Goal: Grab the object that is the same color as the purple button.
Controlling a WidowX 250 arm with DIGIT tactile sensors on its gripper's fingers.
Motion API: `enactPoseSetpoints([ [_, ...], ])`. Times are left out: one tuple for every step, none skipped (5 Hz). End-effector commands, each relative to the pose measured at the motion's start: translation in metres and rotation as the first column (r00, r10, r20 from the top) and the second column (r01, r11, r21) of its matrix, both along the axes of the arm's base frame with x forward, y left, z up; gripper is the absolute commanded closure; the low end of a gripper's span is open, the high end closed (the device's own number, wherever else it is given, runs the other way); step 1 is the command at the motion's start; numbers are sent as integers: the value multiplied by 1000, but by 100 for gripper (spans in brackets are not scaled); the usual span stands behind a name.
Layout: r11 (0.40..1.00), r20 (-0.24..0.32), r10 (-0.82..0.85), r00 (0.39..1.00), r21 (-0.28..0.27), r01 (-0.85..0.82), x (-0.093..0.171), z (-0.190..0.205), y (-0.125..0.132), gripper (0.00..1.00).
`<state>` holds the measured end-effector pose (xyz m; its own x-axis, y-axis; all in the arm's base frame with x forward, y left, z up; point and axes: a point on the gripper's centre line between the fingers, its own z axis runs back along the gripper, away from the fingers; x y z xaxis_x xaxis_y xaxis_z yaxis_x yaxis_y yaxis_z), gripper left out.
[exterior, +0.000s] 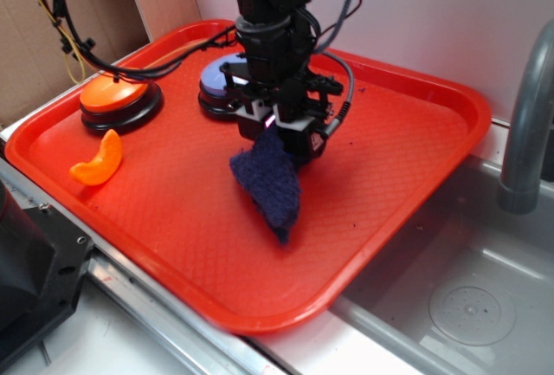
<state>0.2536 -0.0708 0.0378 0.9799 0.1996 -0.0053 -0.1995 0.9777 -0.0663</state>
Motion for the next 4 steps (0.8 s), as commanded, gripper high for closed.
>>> enactPoseSetpoints([
  [994,159,-105,982,13,104,19,78,45,100],
  [978,172,-209,963,65,200,26,109,70,100],
  [963,185,-262,947,121,242,24,133,89,100],
  [961,239,-260,935,159,227,20,143,97,100],
])
